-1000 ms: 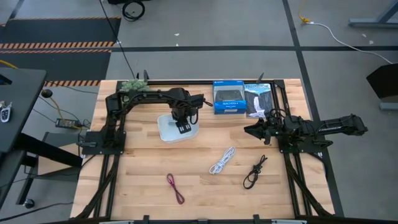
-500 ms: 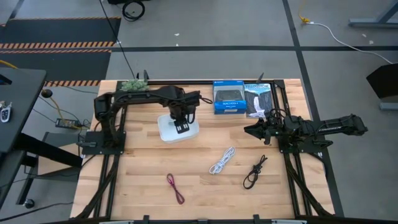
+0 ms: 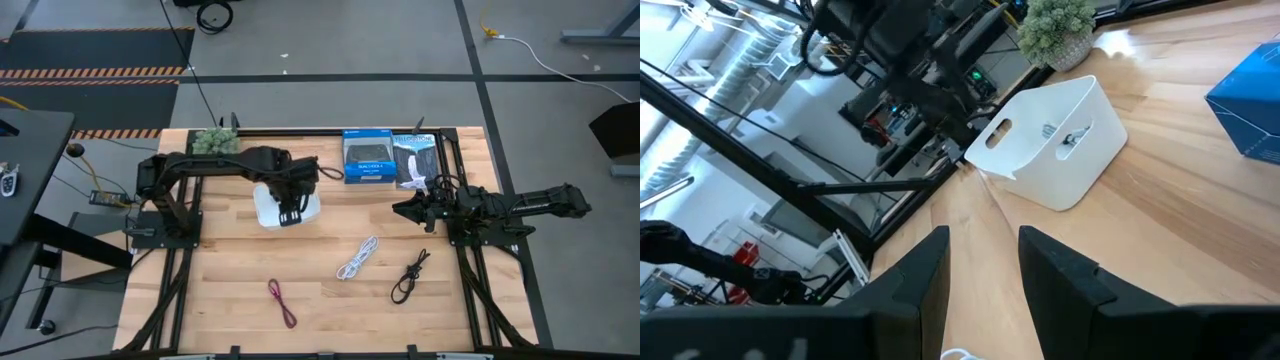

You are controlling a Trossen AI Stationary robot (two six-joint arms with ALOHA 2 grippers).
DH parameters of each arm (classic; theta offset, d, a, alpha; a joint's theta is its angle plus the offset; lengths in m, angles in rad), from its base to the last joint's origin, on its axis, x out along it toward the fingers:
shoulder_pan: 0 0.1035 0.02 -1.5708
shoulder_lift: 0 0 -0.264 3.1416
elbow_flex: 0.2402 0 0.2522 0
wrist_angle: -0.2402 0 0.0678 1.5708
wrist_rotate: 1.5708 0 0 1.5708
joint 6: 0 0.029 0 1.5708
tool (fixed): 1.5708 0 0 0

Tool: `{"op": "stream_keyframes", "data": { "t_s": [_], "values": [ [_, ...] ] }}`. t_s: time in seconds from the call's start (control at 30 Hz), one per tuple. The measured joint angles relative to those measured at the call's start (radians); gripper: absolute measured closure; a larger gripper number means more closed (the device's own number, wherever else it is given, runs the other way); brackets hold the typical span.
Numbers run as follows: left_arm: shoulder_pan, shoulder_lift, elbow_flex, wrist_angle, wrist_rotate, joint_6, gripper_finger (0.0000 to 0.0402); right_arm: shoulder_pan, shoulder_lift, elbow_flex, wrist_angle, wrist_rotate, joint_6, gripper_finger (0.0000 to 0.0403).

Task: Pick and place USB-C Cables
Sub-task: Put the pink cable charger into the white bin

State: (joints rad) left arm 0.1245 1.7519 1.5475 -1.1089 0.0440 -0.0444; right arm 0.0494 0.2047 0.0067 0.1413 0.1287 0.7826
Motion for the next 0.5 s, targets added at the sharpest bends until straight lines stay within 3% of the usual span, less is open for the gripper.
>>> {"op": "stream_keyframes", "data": {
  "t_s": [0.3,0.5],
  "values": [
    [-0.154,0.000,0.000,0.018,0.028,0.157,0.0273,0.000,0.000,0.000,0.000,0.000,0.000,0.0275],
    [-0.249,0.016,0.000,0.027,0.015,0.176,0.0224,0.000,0.000,0.000,0.000,0.000,0.000,0.0275]
  ]
}}
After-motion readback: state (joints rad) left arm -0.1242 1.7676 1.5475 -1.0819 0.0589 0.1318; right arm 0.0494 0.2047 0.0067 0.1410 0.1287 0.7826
